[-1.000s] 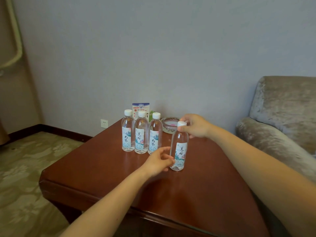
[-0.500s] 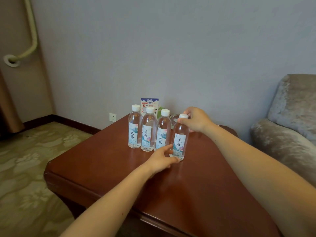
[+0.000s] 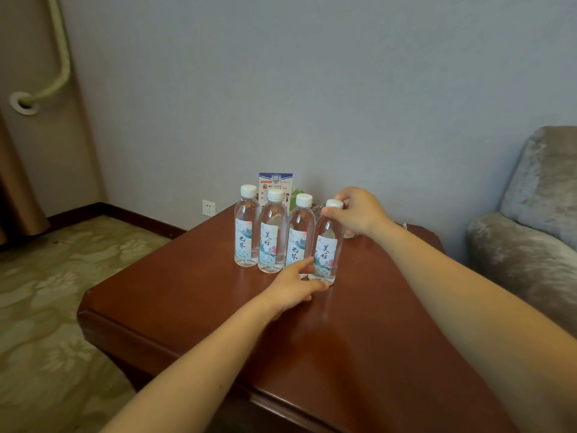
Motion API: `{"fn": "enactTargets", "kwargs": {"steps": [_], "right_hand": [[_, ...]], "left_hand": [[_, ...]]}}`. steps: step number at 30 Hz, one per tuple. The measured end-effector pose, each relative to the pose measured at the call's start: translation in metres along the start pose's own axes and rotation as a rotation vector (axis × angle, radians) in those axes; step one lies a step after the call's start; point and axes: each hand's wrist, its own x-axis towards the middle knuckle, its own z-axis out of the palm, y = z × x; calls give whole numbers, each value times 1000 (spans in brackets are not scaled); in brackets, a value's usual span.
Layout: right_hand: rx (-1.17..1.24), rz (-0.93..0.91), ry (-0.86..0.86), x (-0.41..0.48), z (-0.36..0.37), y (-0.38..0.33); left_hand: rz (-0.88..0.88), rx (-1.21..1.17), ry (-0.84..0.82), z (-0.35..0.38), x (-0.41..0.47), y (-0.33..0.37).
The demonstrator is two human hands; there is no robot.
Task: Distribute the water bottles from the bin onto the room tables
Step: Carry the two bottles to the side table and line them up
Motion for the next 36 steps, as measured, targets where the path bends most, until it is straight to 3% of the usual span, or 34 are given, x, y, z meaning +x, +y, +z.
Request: {"fn": "enactTargets", "kwargs": {"steps": [7,15,25,29,36], "right_hand": [[142,35,-34,-9,1,6],[89,-3,163,-84,19,45],[-224,31,-159,-121,46,92],[-239,91,-245,-123,48,101],[-376,159,-445,-131,23,89]], "left_hand": [[51,23,8,0,-2,-4],[220,165,100,-10,-16,-24],[437,739,70,-15,-28,-34],[378,800,44,-10,-26,-31],[140,914,-143,-6,-24,9]]}}
